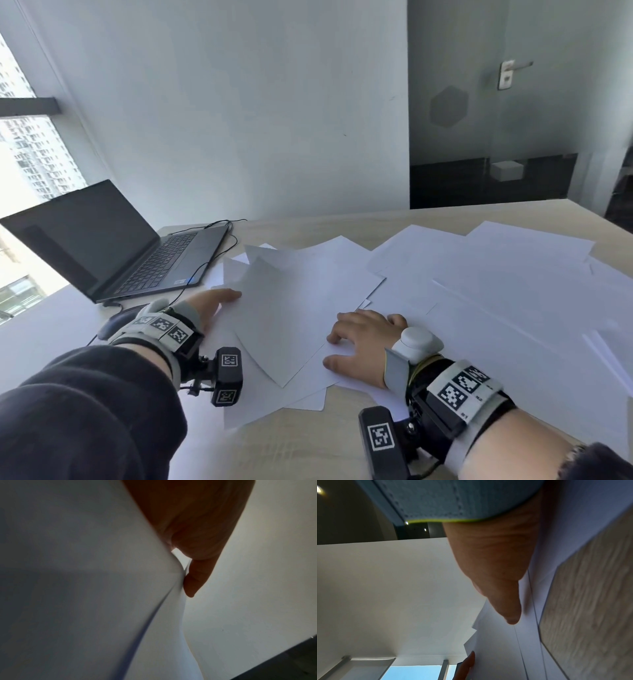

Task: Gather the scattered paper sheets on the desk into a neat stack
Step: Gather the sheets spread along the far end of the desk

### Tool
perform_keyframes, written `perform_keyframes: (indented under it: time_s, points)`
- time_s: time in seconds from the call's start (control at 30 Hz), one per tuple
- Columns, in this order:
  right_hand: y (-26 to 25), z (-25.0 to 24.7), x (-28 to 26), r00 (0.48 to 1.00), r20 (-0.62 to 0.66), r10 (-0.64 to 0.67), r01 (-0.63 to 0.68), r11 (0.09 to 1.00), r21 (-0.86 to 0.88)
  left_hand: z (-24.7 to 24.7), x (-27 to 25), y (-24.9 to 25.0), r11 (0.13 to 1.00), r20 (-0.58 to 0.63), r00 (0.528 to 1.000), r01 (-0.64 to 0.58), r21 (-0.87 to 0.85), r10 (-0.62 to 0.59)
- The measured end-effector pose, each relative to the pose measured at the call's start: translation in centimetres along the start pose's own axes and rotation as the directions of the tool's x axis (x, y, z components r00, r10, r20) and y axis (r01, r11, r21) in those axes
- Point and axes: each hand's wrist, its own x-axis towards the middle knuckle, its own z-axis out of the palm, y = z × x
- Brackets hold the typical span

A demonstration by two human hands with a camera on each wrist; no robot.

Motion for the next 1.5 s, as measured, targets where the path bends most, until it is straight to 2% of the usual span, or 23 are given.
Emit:
perform_keyframes:
  time_s: [0.07,0.27,0.33,0.47,0.6,0.67,0.77,0.87,0.93,1.03,1.1,1.2,1.3,1.43,1.5]
  points:
    - [-0.1,-0.2,-0.1,1.0,0.002,0.0,0.0,1.0,-0.007,-0.4,0.3,-0.1,0.999,-0.004,1.0,0.03,-0.022,-0.03]
    - [-0.1,-0.4,-0.3,1.0,0.005,-0.025,0.025,0.999,-0.035,-1.0,-0.5,-1.1,0.99,0.009,0.999,0.05,0.13,-0.052]
    - [-0.1,-0.4,-0.3,0.999,0.024,-0.036,0.036,0.999,-0.027,-1.0,-0.7,-1.3,0.989,-0.023,0.999,0.031,0.144,-0.028]
    - [-0.2,-0.1,-0.3,0.997,0.041,-0.063,0.062,0.998,0.027,-1.5,-0.8,-1.5,0.984,-0.168,0.985,0.001,0.177,0.029]
    - [-0.6,-0.4,-0.9,0.996,0.028,-0.087,0.084,0.994,0.071,-2.1,0.1,-3.1,0.986,-0.101,0.993,0.079,0.146,-0.065]
    - [-0.8,-0.5,-1.1,0.995,0.027,-0.096,0.094,0.993,0.077,-2.4,1.3,-4.0,0.985,-0.112,0.992,0.071,0.159,-0.053]
    - [-0.8,-0.6,-1.1,0.994,-0.033,-0.106,0.109,0.988,0.113,-2.2,-0.6,-4.0,0.984,-0.129,0.992,0.031,0.176,-0.008]
    - [-0.5,-0.7,-1.1,0.99,-0.136,-0.025,0.065,0.953,0.297,-2.6,-1.6,-4.6,0.992,-0.155,0.988,0.001,0.127,0.019]
    - [-0.4,-0.9,-0.9,0.973,-0.223,0.059,0.047,0.896,0.442,-3.8,-2.1,-5.8,1.0,-0.13,0.991,0.005,0.027,-0.001]
    - [0.4,-1.3,-0.3,0.92,-0.299,0.253,0.019,0.734,0.679,-4.7,-2.7,-7.3,0.993,-0.084,0.996,0.029,-0.112,-0.038]
    - [0.6,-1.7,-0.3,0.867,-0.309,0.391,-0.016,0.641,0.768,-5.3,-3.8,-7.8,0.982,-0.046,0.998,0.032,-0.185,-0.041]
    - [1.0,-2.3,-0.8,0.802,-0.246,0.544,-0.05,0.473,0.88,-5.7,-4.9,-8.5,0.962,0.018,1.0,0.029,-0.273,-0.026]
    - [1.4,-2.9,-1.2,0.791,-0.123,0.6,-0.087,0.309,0.947,-5.8,-5.6,-8.7,0.953,0.084,0.996,0.03,-0.302,-0.005]
    - [1.2,-4.4,-1.9,0.805,0.023,0.593,-0.086,0.078,0.993,-5.0,-6.8,-8.6,0.932,0.16,0.986,0.021,-0.362,0.04]
    - [1.3,-5.3,-2.2,0.806,0.04,0.591,-0.051,0.001,0.999,-4.3,-7.3,-8.4,0.929,0.19,0.98,0.01,-0.37,0.065]
